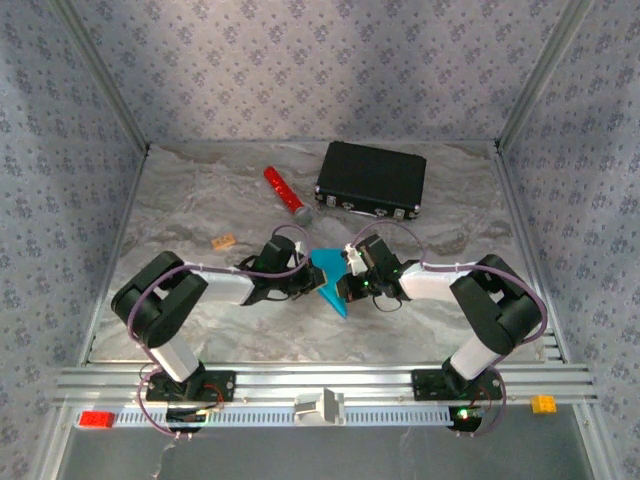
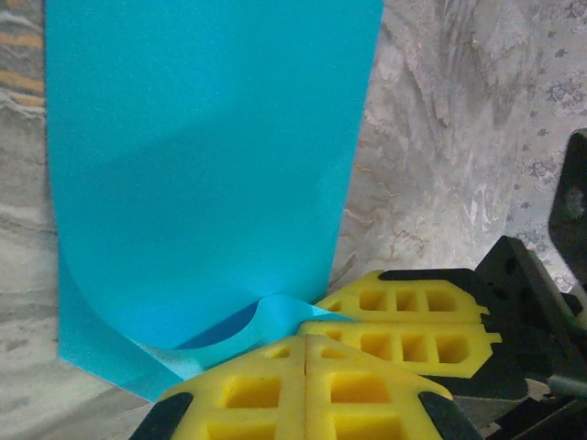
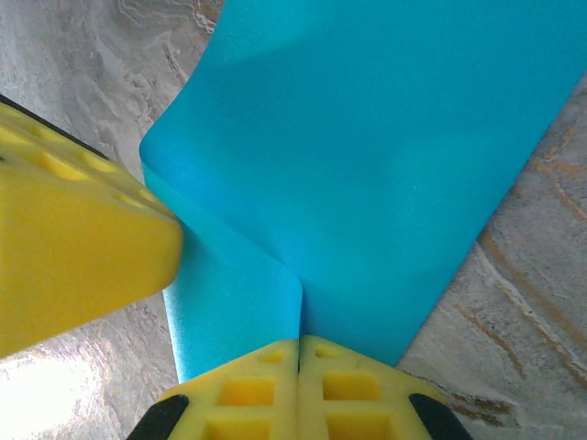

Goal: Fold a paper plane with a square sheet of paper (pick it up from the middle)

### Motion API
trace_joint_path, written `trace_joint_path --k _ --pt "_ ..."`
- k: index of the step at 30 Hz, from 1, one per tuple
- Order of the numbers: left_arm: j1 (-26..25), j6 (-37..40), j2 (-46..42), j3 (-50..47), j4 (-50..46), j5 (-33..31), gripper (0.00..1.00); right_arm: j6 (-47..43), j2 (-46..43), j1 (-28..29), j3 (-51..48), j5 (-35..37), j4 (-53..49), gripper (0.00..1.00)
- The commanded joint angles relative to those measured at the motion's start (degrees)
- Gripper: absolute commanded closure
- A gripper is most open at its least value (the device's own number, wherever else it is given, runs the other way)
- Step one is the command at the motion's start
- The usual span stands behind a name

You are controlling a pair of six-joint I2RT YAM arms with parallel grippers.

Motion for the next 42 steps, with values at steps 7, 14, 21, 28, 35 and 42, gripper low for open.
trace_joint_path --k 7,14,21,28,35,42 --pt "-0.55 0.08 1.28 -1.06 2.05 0.26 0.95 -0.27 1.18 -0.31 0.36 2.36 -2.6 0.95" --pt "-0.59 0.96 2.17 -1.31 1.8 -0.83 0.94 -0.29 1.18 -0.33 0.33 2.36 -2.61 0.95" --pt "-0.69 1.62 3.11 -1.45 2.18 -1.52 0.93 -0.11 1.2 -0.38 0.31 2.15 -2.53 0.95" --pt "-0.89 1.89 4.43 -1.35 2.36 -1.84 0.93 -0.05 1.22 -0.38 0.28 2.18 -2.61 0.95" --pt "-1.52 2.46 5.42 -1.53 0.81 -2.64 0.93 0.0 1.05 -0.38 0.44 2.18 -2.73 0.94" --pt "-1.51 3.41 4.61 -1.14 -1.39 -3.07 0.93 0.59 -0.37 -0.73 1.58 2.18 -4.26 0.84"
